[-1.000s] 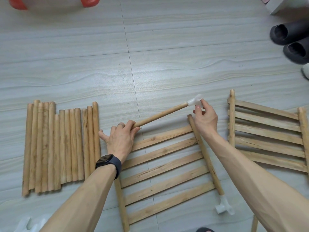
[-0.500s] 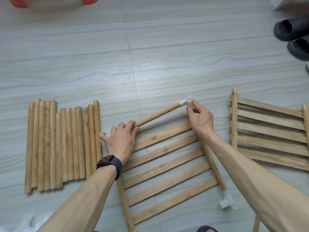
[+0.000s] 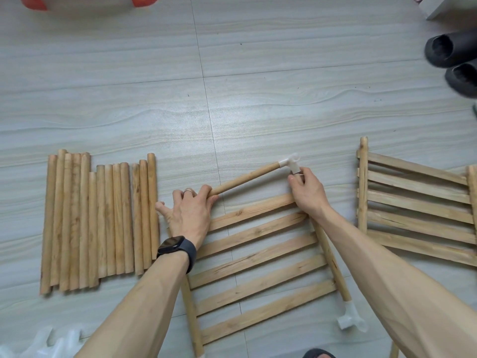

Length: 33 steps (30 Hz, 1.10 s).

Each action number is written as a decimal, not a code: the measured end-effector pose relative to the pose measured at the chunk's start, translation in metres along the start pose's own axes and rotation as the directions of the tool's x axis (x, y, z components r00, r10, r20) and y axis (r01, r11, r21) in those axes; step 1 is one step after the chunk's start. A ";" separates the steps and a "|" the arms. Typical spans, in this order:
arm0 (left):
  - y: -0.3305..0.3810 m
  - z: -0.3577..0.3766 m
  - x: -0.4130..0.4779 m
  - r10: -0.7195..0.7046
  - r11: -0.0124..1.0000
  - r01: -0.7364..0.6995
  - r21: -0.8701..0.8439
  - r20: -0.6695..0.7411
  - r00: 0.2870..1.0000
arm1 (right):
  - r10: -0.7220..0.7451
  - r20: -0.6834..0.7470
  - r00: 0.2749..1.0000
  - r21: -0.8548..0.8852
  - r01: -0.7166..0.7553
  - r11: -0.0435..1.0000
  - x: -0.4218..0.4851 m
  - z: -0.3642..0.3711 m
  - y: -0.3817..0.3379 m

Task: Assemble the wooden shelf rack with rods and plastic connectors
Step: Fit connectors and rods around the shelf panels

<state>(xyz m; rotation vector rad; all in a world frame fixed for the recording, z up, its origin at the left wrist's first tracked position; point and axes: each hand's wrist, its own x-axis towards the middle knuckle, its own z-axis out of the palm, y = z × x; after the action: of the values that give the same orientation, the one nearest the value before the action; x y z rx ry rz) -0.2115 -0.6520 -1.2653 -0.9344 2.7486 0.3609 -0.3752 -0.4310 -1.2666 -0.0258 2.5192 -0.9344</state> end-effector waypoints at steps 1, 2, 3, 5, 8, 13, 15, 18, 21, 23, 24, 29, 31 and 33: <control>-0.002 0.000 0.000 0.009 1.000 -0.009 0.002 -0.008 1.000 | -0.026 -0.008 1.000 -0.007 0.026 1.000 -0.002 0.000 0.002; -0.003 0.000 -0.001 0.017 1.000 -0.017 0.005 -0.018 1.000 | -0.068 -0.018 0.998 -0.036 0.067 0.997 -0.003 0.001 0.003; -0.005 0.001 -0.001 0.024 1.000 -0.024 0.012 -0.026 0.999 | -0.115 -0.027 0.993 -0.083 0.112 0.990 -0.006 0.001 0.005; -0.007 0.000 -0.002 0.042 0.998 -0.040 0.046 -0.031 0.999 | -0.195 -0.042 0.980 -0.201 0.183 0.962 -0.010 0.004 0.010; -0.009 -0.001 -0.002 0.062 0.994 -0.060 0.089 -0.023 0.998 | -0.284 -0.059 0.957 -0.373 0.242 0.895 -0.015 0.007 0.013; -0.009 -0.001 -0.001 0.080 0.992 -0.078 0.097 -0.018 0.997 | -0.295 -0.032 0.955 -0.546 0.231 0.805 -0.016 0.003 0.014; -0.010 -0.001 0.000 0.087 0.992 -0.085 0.097 -0.021 0.996 | -0.282 -0.025 0.959 -0.570 0.218 0.792 -0.017 0.003 0.012; -0.010 0.000 0.001 0.104 0.990 -0.101 0.103 -0.029 0.994 | -0.273 -0.018 0.962 -0.600 0.208 0.773 -0.018 0.004 0.012; -0.012 -0.001 0.001 0.128 0.983 -0.125 0.136 -0.012 0.992 | -0.273 -0.001 0.962 -0.631 0.211 0.746 -0.020 0.004 0.012; -0.012 -0.001 0.001 0.148 0.979 -0.146 0.142 -0.005 0.989 | -0.278 -0.001 0.961 -0.634 0.214 0.743 -0.021 0.003 0.013; -0.013 0.000 0.001 0.154 0.979 -0.151 0.135 -0.009 0.988 | -0.283 -0.004 0.959 -0.631 0.217 0.744 -0.021 0.003 0.014; -0.022 0.003 -0.003 0.253 0.961 -0.247 0.128 -0.032 0.967 | -0.320 -0.029 0.947 -0.595 0.241 0.767 -0.026 0.004 0.018; -0.024 0.005 -0.005 0.289 0.949 -0.280 0.146 -0.045 0.956 | -0.332 -0.040 0.942 -0.582 0.248 0.774 -0.028 0.004 0.019; -0.024 0.005 -0.006 0.305 0.942 -0.294 0.161 -0.049 0.951 | -0.352 -0.058 0.934 -0.570 0.258 0.780 -0.030 0.004 0.021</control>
<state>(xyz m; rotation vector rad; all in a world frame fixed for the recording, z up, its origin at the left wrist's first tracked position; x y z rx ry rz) -0.1915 -0.6656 -1.2718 -0.5004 2.9397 0.1634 -0.3437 -0.4121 -1.2703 -0.5820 2.9108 -0.2735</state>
